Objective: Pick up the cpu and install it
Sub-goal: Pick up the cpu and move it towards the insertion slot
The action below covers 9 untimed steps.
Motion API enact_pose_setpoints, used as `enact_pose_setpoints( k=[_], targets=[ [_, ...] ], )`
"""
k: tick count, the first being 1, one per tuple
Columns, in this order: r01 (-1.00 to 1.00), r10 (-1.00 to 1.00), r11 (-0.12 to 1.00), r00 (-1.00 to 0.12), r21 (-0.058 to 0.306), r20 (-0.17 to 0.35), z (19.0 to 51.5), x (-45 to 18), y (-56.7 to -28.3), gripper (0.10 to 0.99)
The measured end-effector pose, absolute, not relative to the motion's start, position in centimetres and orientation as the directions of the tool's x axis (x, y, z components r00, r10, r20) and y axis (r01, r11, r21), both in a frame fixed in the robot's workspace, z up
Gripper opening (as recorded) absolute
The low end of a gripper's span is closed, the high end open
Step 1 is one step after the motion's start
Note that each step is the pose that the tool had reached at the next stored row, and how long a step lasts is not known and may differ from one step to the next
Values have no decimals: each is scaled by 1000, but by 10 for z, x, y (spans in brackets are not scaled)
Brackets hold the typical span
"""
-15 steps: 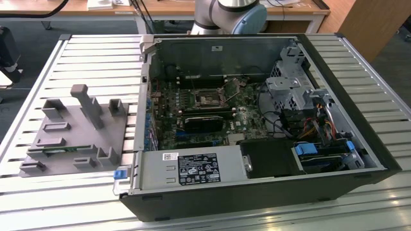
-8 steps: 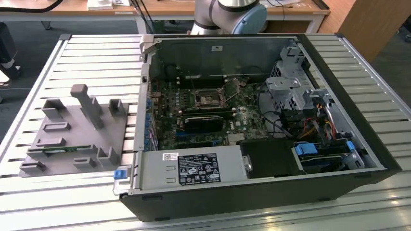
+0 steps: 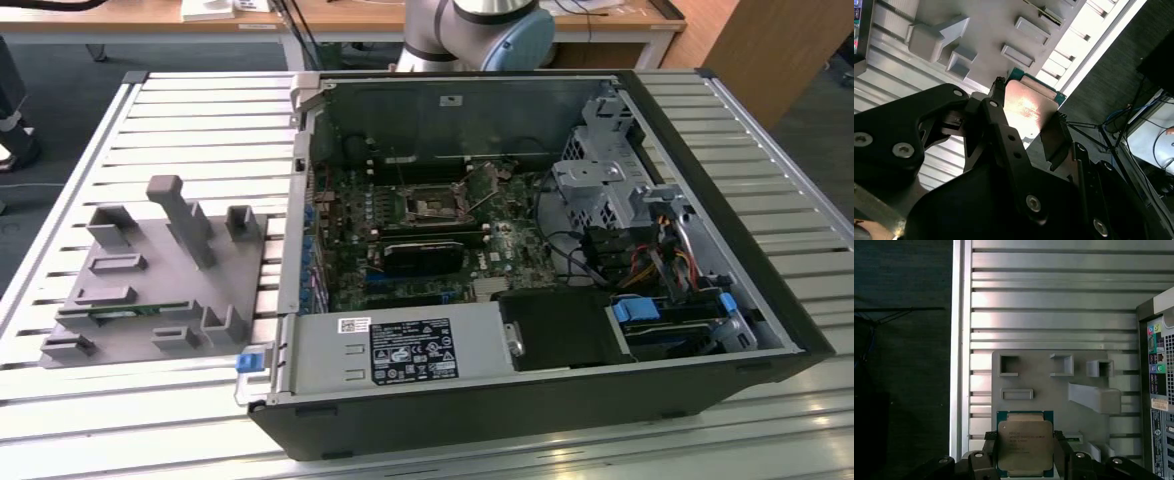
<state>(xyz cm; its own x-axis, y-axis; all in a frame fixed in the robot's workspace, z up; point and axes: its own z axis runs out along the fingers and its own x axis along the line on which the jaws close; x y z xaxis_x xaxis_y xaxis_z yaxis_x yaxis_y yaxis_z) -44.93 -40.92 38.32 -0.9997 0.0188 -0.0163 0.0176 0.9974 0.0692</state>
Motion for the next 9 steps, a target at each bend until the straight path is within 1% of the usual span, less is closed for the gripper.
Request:
enact_pose_setpoints(
  k=[9],
  targets=[
    [18, 19, 997, -1000, 69, -16, 404, -449, -409, 533]
  ],
)
